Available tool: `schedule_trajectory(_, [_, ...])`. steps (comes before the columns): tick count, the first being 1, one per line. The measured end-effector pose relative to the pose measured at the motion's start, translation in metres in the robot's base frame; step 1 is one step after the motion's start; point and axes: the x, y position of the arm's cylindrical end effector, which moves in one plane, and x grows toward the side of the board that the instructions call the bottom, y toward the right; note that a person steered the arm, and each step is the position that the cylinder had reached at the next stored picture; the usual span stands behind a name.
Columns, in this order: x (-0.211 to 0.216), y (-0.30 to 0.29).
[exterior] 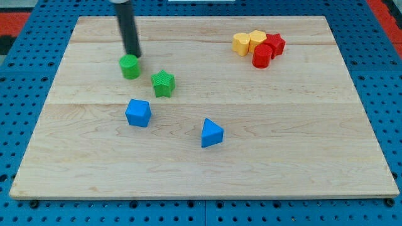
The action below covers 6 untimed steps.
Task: Keep green circle above green star
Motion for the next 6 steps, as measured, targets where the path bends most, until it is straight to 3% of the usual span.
schedule_trajectory(2, [0.022,0.050])
schedule_trajectory(4, [-0.010,-0.045])
schedule_trajectory(5, [0.020,-0.080])
schedule_trajectory(6, [0.045,-0.048])
